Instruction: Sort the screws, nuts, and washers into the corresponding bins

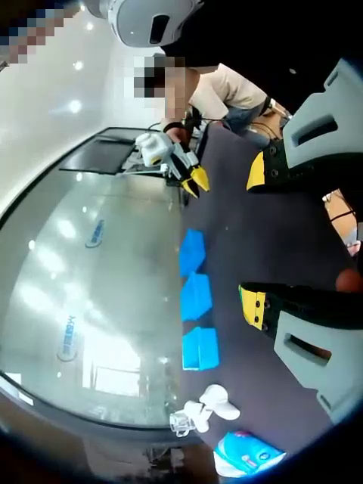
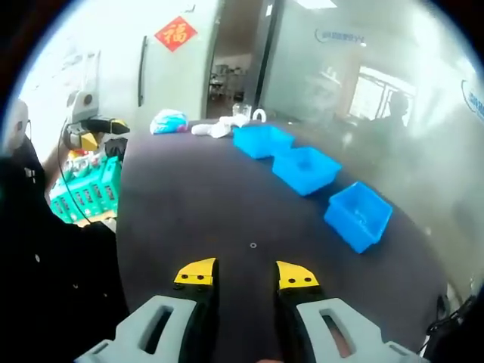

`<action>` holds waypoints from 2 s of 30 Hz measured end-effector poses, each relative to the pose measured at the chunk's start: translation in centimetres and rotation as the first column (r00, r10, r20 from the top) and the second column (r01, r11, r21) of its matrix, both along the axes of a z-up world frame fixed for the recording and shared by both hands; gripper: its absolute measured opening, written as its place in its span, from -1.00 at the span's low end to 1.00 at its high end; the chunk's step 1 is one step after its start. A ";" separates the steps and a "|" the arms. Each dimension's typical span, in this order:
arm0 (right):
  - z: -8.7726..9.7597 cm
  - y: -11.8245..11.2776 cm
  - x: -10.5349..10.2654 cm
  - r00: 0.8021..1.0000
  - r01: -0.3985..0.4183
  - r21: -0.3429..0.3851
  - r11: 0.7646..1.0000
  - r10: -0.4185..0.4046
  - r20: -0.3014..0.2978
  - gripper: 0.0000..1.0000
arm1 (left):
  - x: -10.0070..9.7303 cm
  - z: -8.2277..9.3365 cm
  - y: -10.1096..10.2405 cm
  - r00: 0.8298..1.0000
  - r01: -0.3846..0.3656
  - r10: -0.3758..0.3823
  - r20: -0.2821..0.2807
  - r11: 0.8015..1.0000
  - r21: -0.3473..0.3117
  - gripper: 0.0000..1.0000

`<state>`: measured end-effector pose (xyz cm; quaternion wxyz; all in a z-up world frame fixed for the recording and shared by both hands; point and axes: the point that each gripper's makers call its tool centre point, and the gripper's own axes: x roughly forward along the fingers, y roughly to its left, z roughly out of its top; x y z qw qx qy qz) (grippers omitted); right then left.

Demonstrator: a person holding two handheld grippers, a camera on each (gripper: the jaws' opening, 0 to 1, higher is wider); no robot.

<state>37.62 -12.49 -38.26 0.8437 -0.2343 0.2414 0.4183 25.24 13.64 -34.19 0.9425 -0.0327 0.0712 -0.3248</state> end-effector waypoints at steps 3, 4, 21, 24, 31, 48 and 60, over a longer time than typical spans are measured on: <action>-0.3 0.3 0.2 1.000 -0.022 -0.030 0.999 0.021 -0.013 -0.51 | 0.0 -0.2 0.1 1.000 -0.002 0.002 -0.003 1.000 0.004 -0.11; -0.4 0.5 0.2 0.999 -0.030 -0.040 0.999 0.029 -0.020 -0.51 | 0.0 -0.2 0.1 1.000 -0.003 0.003 -0.005 1.000 0.005 -0.11; -3.8 4.1 2.0 0.978 -0.173 -0.223 0.959 0.140 -0.156 -0.52 | 0.0 -0.8 1.0 0.999 -0.026 0.026 -0.019 1.000 0.013 -0.11; -4.1 4.7 2.3 0.972 -0.194 -0.242 0.951 0.153 -0.176 -0.52 | 0.1 -0.7 0.9 1.000 -0.025 0.025 -0.017 1.000 0.014 -0.11; -5.6 5.4 3.0 0.950 -0.268 -0.318 0.909 0.196 -0.243 -0.54 | 0.4 -0.7 0.6 1.000 -0.021 0.021 -0.011 1.000 0.018 -0.11; -7.2 5.5 3.9 0.913 -0.368 -0.397 0.840 0.246 -0.326 -0.60 | 0.4 -1.1 0.6 1.000 -0.016 0.016 -0.024 1.000 0.026 -0.11; -7.8 5.7 4.2 0.899 -0.397 -0.412 0.820 0.256 -0.356 -0.69 | 0.2 -1.4 0.8 0.999 -0.024 0.025 -0.033 0.999 0.023 -0.11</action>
